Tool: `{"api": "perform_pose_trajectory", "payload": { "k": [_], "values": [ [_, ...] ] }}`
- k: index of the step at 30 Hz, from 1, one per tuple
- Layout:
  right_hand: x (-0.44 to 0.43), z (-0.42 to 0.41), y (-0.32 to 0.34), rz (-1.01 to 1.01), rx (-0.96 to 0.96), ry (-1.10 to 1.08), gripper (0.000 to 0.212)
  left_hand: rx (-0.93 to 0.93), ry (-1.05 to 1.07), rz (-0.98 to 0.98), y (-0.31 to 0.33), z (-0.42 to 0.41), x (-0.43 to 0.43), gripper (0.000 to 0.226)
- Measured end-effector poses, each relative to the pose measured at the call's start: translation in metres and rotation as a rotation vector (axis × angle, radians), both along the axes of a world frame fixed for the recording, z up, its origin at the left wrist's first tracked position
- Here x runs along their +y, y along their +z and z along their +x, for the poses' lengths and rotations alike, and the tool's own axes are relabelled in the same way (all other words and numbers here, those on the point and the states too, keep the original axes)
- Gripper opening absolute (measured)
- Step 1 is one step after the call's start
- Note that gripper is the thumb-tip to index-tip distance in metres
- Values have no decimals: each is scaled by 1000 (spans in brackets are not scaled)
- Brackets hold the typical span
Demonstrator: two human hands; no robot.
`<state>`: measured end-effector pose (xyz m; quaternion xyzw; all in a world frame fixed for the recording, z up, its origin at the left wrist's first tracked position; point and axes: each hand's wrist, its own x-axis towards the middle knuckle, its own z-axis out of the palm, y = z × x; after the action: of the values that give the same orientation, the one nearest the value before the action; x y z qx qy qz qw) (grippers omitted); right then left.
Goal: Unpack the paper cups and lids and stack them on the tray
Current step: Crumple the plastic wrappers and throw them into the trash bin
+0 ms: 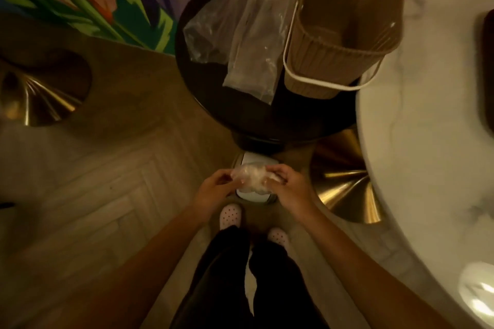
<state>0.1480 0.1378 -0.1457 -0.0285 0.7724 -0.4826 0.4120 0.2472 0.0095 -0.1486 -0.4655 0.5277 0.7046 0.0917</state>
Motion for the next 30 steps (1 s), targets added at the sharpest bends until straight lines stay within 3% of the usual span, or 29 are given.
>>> {"api": "perform_pose_trajectory", "payload": {
  "k": [3,8,14,17,22,26,30],
  "values": [
    [6,-1,-44,138,214,102,25,-73,20,-28,-49,3,-15,13],
    [20,1,-125,377,529,381,28,-267,-67,-149,-148,27,-37,29],
    [7,9,-224,345,480,729,34,-315,-114,-211,-234,22,-46,37],
    [-7,10,-267,301,602,821,41,-280,-168,-251,-265,4,-52,42],
    [-28,1,-308,289,925,1167,38,-210,-310,-305,-307,-20,-56,44],
    [-33,-6,-337,410,791,1244,30,-149,-339,-243,-332,-26,-56,61],
    [-42,-5,-370,786,843,1306,45,-93,-355,-244,-349,-22,-54,65]
  ]
}}
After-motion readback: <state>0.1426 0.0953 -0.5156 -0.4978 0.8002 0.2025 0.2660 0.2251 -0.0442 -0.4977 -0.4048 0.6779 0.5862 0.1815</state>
